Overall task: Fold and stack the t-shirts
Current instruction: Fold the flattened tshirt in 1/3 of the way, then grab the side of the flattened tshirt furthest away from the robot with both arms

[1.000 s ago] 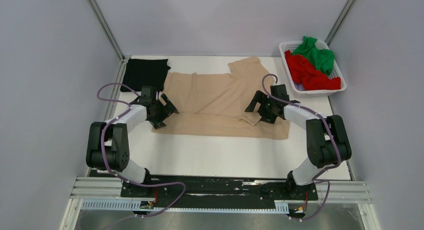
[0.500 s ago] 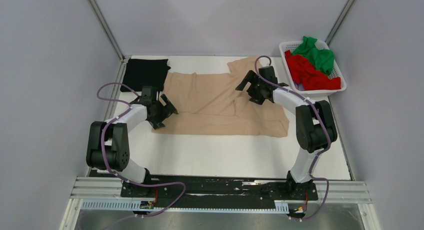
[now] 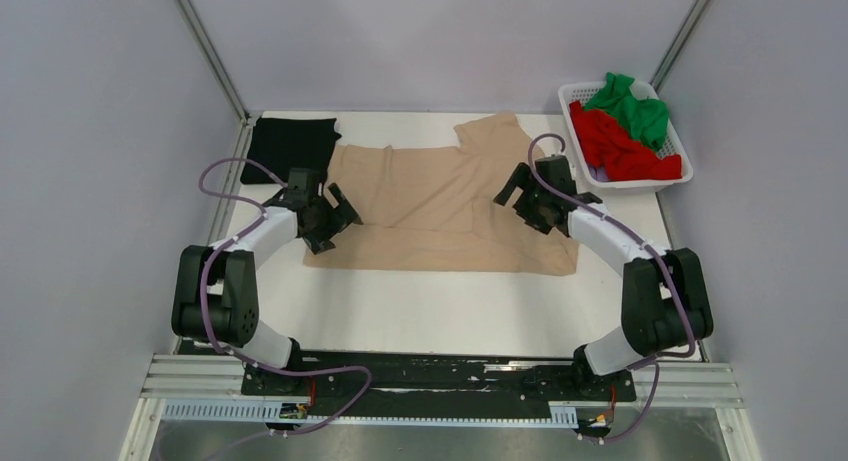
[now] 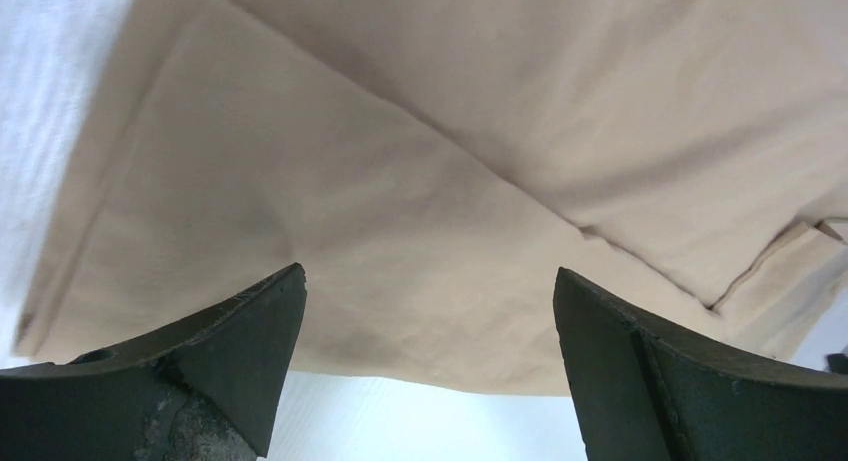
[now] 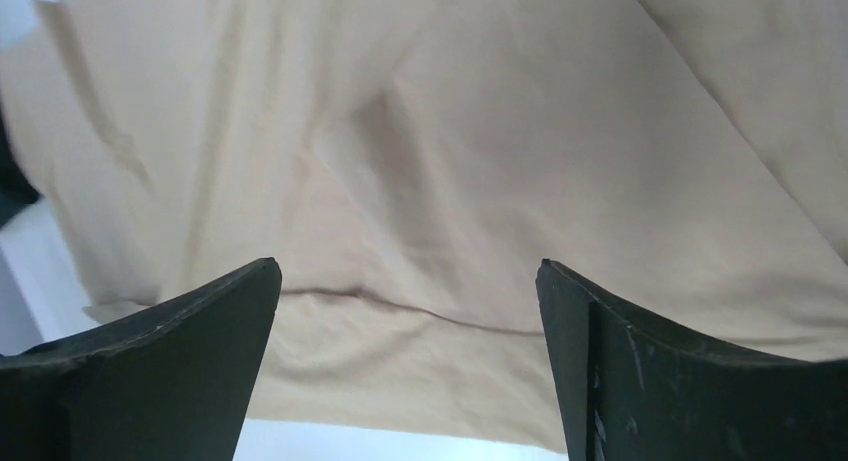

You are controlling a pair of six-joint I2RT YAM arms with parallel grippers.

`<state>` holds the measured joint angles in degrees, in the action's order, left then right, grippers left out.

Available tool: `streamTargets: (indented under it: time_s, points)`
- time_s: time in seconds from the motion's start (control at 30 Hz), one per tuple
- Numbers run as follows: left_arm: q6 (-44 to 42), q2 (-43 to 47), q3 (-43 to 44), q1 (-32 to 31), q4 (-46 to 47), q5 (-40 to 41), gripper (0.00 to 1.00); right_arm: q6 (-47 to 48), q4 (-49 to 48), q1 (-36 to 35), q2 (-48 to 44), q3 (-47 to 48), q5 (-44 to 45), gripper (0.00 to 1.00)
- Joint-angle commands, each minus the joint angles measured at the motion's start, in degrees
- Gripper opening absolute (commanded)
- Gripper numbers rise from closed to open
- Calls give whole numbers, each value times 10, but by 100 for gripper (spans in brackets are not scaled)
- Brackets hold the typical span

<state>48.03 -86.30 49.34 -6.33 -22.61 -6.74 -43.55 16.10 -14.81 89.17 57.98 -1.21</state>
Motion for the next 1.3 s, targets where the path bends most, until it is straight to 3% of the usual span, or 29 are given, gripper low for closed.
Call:
streamTargets:
  time_s: [0.0,0.17,0.37,0.57,0.7,0.9,1.13,1.27]
  points:
    - [-13,-27,33,-27,53,-10,100,27,38,5,-39,-75,40,100]
    - [-34,-86,49,-31,23,17,100,26,43,35,-42,-129,30,100]
    - [-11,-55,-31,-38,37,12,100,5,110,65,-94,-200,22,100]
    - [24,45,-138,-81,9,30,100,-39,187,77,-209,-275,32,100]
    - [57,158,-207,-100,-17,28,100,-73,232,79,-297,-302,56,100]
    - [121,292,-282,-133,-59,17,100,-95,251,81,-377,-321,52,100]
    - [132,358,-296,-142,-89,12,100,-103,258,82,-392,-320,59,100]
    - [110,355,-253,-142,-100,25,100,-104,262,81,-396,-315,76,100]
